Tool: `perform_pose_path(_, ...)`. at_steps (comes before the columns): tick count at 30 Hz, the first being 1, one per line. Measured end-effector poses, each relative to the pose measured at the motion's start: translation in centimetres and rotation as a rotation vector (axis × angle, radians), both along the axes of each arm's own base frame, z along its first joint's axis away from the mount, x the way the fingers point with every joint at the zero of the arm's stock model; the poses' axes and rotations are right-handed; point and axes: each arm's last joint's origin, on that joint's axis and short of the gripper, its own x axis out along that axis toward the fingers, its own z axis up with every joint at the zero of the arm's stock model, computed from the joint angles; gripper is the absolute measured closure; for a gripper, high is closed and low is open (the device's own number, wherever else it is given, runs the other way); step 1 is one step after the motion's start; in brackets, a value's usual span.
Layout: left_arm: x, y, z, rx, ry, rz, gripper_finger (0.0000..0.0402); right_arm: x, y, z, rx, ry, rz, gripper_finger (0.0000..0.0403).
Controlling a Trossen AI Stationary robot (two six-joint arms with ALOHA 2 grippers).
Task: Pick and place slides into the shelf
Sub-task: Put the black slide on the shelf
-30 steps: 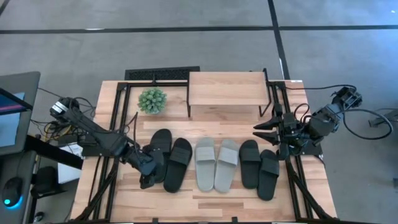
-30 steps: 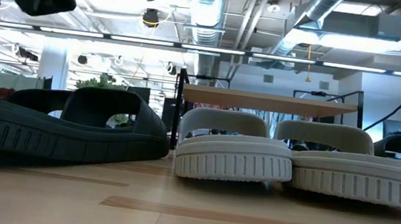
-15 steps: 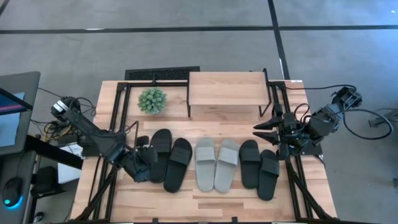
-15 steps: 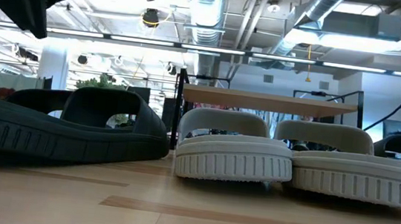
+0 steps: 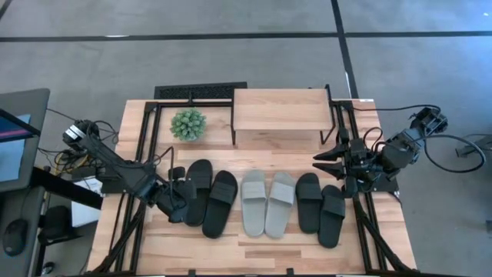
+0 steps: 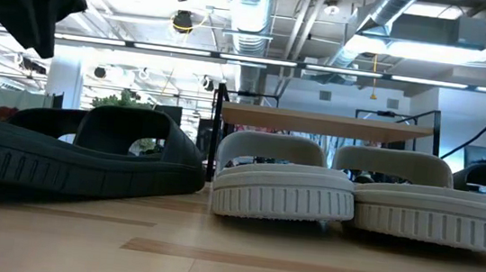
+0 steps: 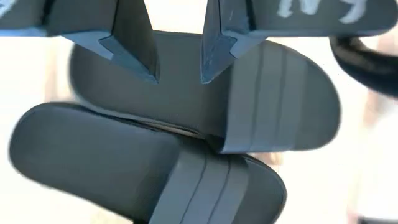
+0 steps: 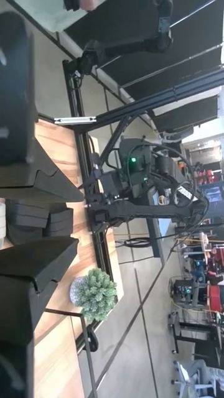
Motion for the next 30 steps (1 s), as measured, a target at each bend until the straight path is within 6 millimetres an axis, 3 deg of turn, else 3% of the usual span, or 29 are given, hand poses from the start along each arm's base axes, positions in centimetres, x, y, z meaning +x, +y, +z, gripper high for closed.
perform_pose_path(8, 1.3, -1.5, -2.4, 0.275, 0.147, -0.157, 0.0294, 0.0, 0.0, 0.0, 0.018, 0.0, -0.002, 0.0315)
perform_pose_path(14, 2.7, -2.5, -3.6, 0.508, 0.136, -0.142, 0.0294, 0.2, 0.2, -0.1, 0.014, 0.007, -0.001, 0.0315)
perform_pose_path(23, 3.0, -2.8, -4.3, 0.482, 0.124, -0.056, 0.0294, 0.2, 0.2, -0.1, 0.014, 0.007, 0.0, 0.0315)
perform_pose_path(30, 3.2, -2.7, -4.3, 0.47, 0.14, -0.091, 0.0294, 0.2, 0.2, -0.2, 0.01, 0.011, 0.001, 0.0315)
